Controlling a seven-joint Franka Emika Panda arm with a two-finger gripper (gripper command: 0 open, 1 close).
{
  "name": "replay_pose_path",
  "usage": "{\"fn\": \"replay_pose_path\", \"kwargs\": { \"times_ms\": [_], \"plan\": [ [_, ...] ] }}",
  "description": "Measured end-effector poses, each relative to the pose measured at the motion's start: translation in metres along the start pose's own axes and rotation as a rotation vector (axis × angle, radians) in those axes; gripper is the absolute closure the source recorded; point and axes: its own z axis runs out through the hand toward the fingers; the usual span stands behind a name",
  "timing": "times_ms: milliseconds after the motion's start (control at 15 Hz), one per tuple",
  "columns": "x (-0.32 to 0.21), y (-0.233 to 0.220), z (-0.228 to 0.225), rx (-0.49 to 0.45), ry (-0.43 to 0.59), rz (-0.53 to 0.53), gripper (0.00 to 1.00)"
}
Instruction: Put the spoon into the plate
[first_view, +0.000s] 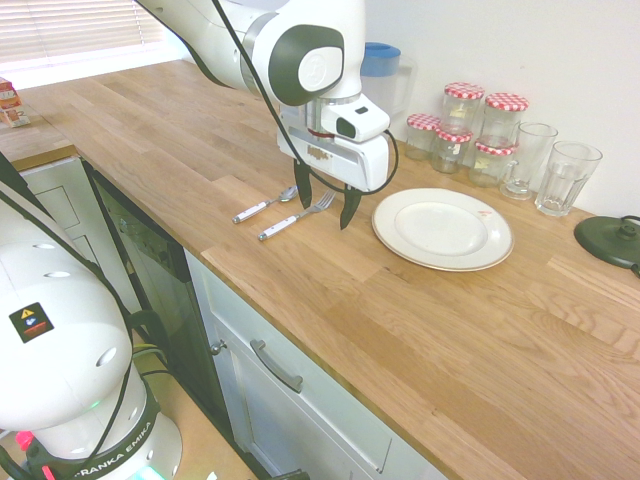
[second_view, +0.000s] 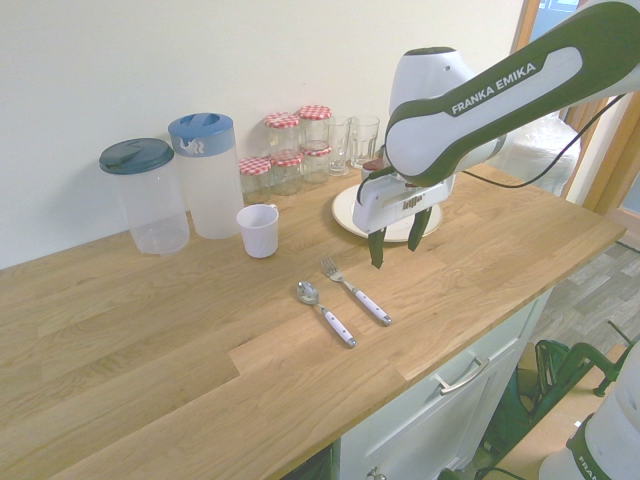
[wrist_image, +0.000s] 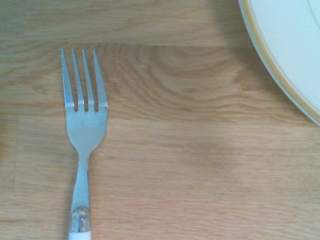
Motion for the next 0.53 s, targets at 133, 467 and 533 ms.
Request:
{"fn": "replay_pose_path", "kwargs": {
  "times_ms": [133, 467, 533],
  "plan": [
    [0.0, -0.001, -0.001, -0.001, 0.001, 0.003, 0.0],
    [-0.052, -0.051, -0.022, -0.005, -0.005, -0.006, 0.0],
    [-0.067, -0.062, -0.024, -0.004, -0.002, -0.012, 0.0]
  ]
}}
